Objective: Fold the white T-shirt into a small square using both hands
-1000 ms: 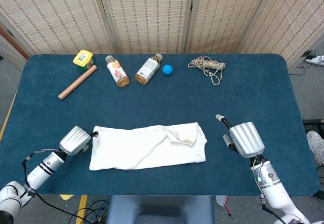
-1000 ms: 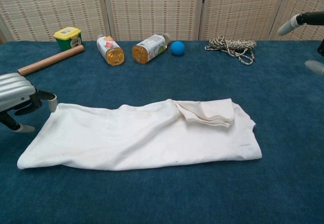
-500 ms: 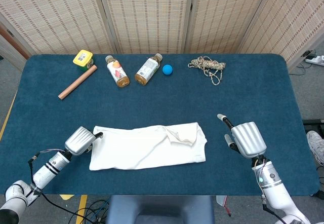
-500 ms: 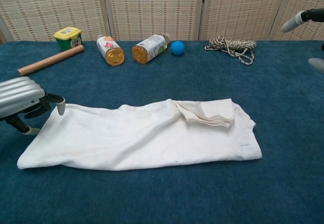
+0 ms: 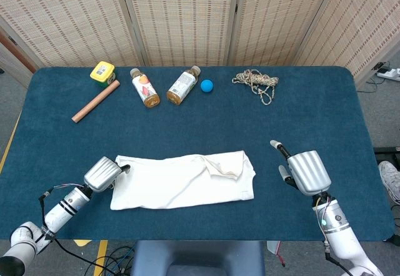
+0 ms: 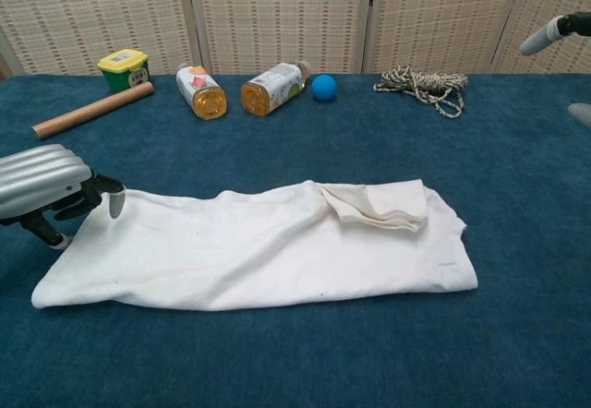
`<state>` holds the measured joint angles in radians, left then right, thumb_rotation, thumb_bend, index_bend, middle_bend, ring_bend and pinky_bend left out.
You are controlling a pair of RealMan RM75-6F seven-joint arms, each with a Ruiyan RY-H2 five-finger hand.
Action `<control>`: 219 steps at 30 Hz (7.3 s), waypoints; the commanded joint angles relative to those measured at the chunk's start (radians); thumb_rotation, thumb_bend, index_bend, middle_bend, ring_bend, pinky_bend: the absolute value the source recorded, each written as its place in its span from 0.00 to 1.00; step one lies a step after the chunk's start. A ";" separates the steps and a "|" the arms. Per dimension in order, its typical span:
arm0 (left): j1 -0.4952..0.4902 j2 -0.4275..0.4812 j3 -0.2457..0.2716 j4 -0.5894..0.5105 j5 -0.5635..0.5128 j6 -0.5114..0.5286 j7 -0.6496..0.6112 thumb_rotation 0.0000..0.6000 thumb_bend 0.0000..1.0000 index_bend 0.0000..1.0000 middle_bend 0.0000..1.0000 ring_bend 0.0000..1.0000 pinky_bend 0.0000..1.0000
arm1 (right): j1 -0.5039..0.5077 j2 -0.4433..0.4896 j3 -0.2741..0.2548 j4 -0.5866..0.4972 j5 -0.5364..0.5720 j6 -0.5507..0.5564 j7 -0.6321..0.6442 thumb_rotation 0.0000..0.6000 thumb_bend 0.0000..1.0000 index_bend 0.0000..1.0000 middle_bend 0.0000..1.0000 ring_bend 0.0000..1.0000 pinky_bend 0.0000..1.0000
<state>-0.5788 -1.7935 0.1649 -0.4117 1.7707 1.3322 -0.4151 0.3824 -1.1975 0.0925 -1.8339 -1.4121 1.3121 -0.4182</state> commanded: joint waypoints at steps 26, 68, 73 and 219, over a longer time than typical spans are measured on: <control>-0.032 0.049 0.005 -0.146 -0.007 -0.036 0.032 1.00 0.34 0.58 0.88 0.79 0.91 | -0.014 -0.002 0.013 0.013 -0.015 0.005 0.034 1.00 0.45 0.18 0.95 0.97 1.00; 0.053 0.251 -0.028 -0.363 -0.098 -0.037 0.017 1.00 0.51 0.71 0.88 0.79 0.91 | -0.024 -0.016 0.024 0.023 -0.058 0.019 0.076 1.00 0.45 0.19 0.96 0.97 1.00; 0.074 0.259 -0.029 -0.322 -0.118 -0.066 0.008 1.00 0.51 0.71 0.88 0.79 0.91 | -0.022 -0.019 0.027 0.020 -0.061 0.019 0.074 1.00 0.45 0.19 0.96 0.97 1.00; -0.235 0.183 -0.250 -1.257 -0.711 -0.227 1.026 1.00 0.31 0.16 0.84 0.77 0.91 | -0.130 0.045 0.028 0.073 -0.077 0.100 0.214 1.00 0.45 0.19 0.96 0.98 1.00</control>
<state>-0.8204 -1.6160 -0.0937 -1.6629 1.0514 1.1091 0.6177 0.2529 -1.1524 0.1206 -1.7607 -1.4891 1.4122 -0.2042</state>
